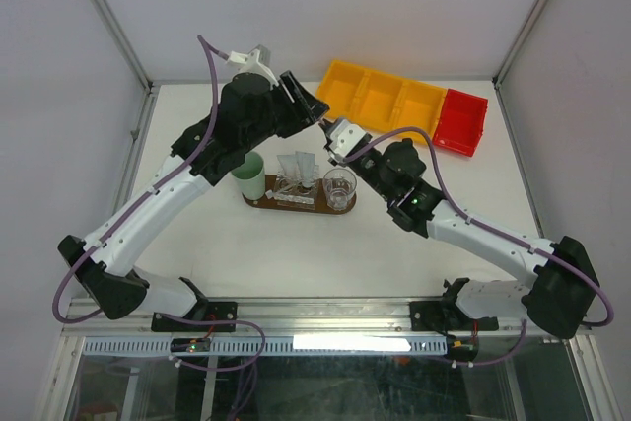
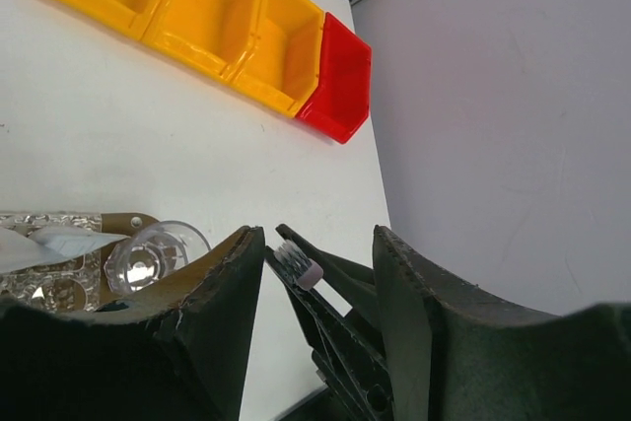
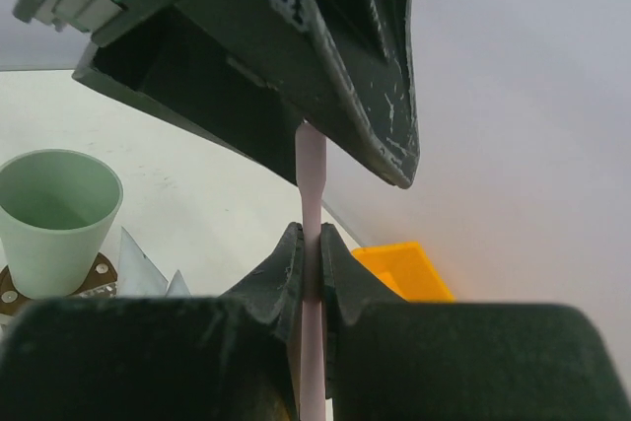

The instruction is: Prepare toiletry sets of a toothbrush and toothpaste on the tray

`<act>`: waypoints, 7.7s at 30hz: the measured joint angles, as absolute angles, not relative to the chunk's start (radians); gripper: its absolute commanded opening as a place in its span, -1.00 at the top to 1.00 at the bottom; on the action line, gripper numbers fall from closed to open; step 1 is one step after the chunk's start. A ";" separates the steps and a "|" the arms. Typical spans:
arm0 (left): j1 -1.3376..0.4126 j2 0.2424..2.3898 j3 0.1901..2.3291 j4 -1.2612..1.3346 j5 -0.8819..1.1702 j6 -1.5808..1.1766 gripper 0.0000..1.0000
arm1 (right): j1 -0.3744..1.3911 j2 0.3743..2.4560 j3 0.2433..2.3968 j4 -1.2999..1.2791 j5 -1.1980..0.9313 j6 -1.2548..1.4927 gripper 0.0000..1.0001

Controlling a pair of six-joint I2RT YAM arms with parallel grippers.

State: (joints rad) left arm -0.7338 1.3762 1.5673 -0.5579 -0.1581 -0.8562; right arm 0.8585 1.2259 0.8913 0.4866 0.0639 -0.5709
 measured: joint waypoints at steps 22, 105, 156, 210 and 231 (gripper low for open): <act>-0.748 1.380 1.567 -0.560 -0.244 -0.854 0.24 | 0.902 1.283 0.891 0.557 0.147 -0.667 1.00; -0.918 1.039 1.029 -0.336 -0.070 0.260 1.00 | 0.656 0.744 0.872 -0.160 0.445 -0.055 -0.99; -0.888 1.102 0.786 -0.019 -0.105 0.441 1.00 | 0.631 0.713 0.833 -0.116 0.376 -0.045 -0.99; -0.885 1.145 0.770 -0.025 -0.086 0.441 0.45 | 0.619 0.688 0.820 -0.109 0.359 -0.031 -0.99; -0.896 1.094 0.756 -0.038 0.008 0.434 -0.63 | 0.619 0.687 0.820 -0.109 0.359 -0.031 -0.99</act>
State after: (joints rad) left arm -0.8955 1.0943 0.7563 -0.0383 0.0078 0.4339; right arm 0.6186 0.6868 0.8196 -0.1093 0.3588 -0.0311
